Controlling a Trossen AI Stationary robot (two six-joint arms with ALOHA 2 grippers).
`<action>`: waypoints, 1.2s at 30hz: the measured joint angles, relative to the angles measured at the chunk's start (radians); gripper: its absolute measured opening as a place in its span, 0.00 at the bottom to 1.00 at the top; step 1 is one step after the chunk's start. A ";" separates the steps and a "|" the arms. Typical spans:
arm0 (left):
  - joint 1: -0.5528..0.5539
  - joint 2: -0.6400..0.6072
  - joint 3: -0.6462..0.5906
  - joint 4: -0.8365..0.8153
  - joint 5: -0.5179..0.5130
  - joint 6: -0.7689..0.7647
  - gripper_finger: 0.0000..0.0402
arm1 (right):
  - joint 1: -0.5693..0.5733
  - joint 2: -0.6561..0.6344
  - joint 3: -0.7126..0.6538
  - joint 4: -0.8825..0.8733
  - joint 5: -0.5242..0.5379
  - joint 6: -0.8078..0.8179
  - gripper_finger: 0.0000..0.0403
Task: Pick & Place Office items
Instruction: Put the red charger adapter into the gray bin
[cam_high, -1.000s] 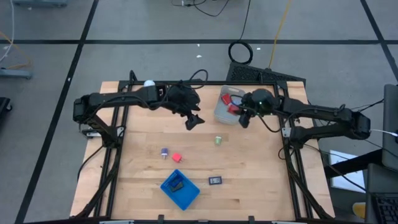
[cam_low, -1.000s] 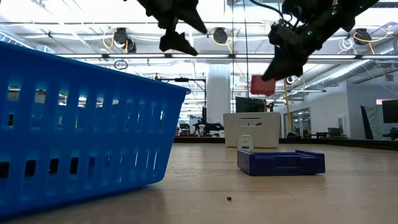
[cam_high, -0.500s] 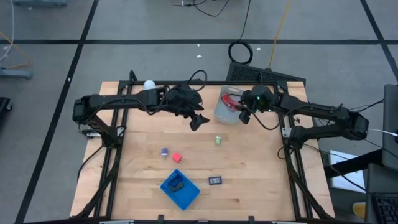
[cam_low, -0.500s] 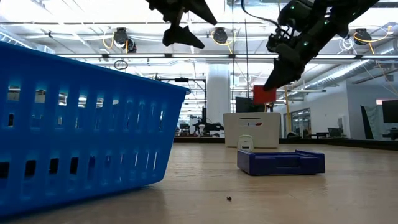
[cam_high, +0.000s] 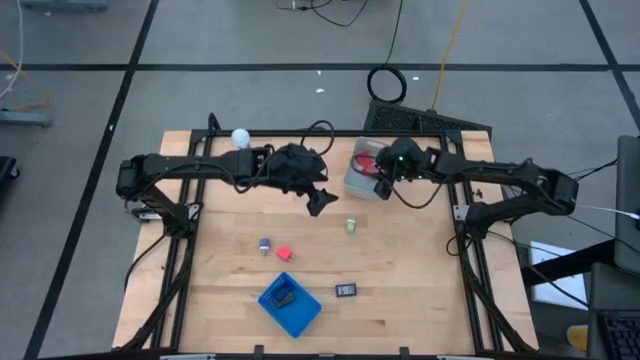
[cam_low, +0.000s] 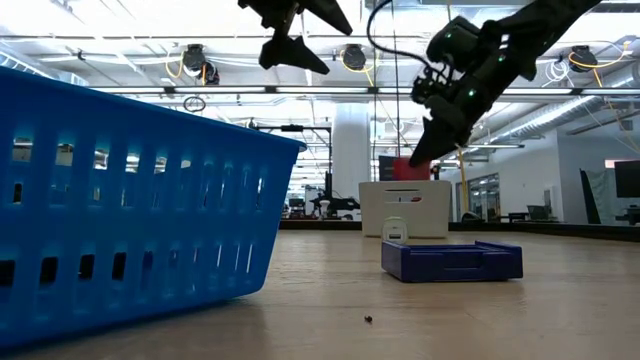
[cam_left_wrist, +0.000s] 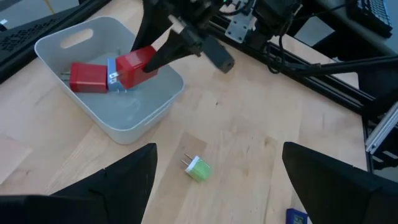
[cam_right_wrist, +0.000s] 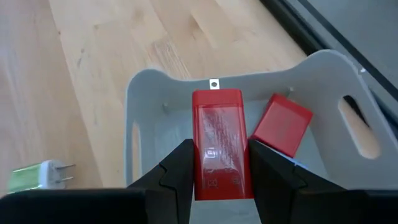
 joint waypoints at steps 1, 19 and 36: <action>-0.004 0.000 0.000 0.000 -0.004 -0.001 0.87 | 0.000 0.012 0.000 0.003 0.000 0.000 0.28; -0.014 0.000 0.000 -0.002 -0.008 -0.028 0.87 | 0.001 0.107 -0.092 0.153 -0.052 0.012 0.28; -0.016 0.001 0.000 -0.001 -0.014 -0.033 0.87 | 0.001 0.106 -0.138 0.241 -0.052 0.095 0.38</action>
